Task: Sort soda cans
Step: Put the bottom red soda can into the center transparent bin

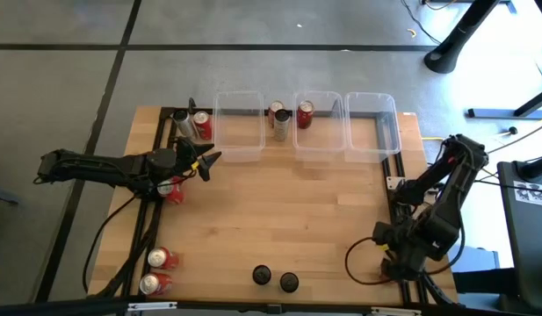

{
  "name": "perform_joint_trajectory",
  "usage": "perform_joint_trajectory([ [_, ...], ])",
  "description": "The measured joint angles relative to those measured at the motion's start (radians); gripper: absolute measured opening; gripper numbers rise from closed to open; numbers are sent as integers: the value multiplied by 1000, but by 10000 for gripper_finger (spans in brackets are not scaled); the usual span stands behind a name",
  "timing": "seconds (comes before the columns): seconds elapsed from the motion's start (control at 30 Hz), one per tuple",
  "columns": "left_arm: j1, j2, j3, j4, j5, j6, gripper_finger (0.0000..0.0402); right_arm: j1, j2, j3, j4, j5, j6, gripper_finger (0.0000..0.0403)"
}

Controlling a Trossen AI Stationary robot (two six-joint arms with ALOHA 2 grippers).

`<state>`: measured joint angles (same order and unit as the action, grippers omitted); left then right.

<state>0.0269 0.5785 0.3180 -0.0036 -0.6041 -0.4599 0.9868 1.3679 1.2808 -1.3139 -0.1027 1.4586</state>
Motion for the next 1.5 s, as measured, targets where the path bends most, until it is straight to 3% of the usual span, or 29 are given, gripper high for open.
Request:
perform_joint_trajectory([
  [0.27, -1, 0, 0, -7, 1, -1, 221, 99, 54, 0, 36, -41, 43, 379],
  [0.77, -1, 0, 0, -7, 3, 16, 221, 267, 113, 0, 38, 48, 172, 379],
  [1.5, -1, 0, 0, -7, 37, 19, 221, 283, 173, 0, 31, 66, 128, 379],
])
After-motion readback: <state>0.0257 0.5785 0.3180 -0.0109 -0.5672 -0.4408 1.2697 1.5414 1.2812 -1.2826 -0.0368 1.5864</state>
